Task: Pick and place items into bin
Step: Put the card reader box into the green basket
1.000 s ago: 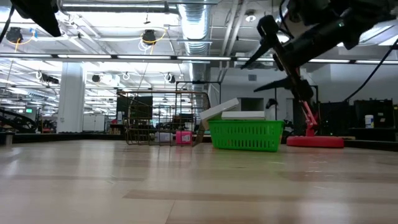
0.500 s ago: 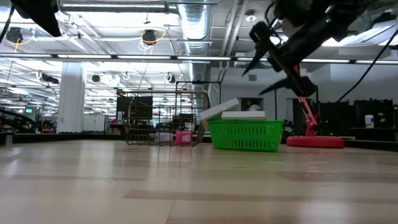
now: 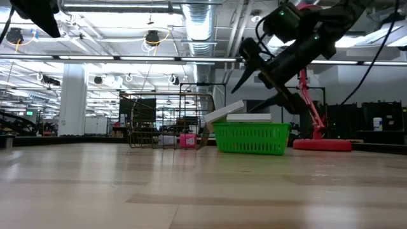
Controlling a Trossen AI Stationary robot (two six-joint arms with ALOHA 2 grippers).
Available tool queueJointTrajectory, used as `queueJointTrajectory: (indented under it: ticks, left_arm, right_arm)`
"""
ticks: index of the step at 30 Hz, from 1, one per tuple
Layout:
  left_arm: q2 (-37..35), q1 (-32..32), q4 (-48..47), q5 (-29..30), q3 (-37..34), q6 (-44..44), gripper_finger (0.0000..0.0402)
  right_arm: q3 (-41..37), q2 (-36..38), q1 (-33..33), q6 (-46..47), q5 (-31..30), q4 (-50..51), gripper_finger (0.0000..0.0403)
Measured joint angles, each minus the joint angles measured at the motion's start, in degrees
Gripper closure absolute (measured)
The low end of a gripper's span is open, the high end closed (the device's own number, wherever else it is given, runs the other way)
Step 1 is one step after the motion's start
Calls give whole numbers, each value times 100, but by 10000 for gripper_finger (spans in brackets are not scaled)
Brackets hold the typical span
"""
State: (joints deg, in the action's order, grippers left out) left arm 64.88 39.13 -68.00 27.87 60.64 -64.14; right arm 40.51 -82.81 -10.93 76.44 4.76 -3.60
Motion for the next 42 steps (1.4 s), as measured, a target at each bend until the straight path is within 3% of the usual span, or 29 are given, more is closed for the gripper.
queueJointTrajectory:
  ticks: [14,17,23,25,32,42]
  left_arm:
    - [0,-2,0,-38,0,0,258]
    - [2,-2,-1,-44,0,0,258]
    - [2,0,-1,-61,0,0,258]
    - [0,0,-1,-61,0,0,258]
    - [1,-2,-1,-58,2,-2,258]
    - [2,-1,-1,-58,0,-3,258]
  right_arm:
    - [586,-908,-179,-292,312,23,157]
    - [586,-921,-197,-295,349,37,198]
    - [586,-698,-197,-495,314,49,341]
    - [584,-597,-197,-621,308,68,370]
    - [582,-23,-208,-603,57,621,353]
    - [582,1465,52,-1278,-662,2228,369]
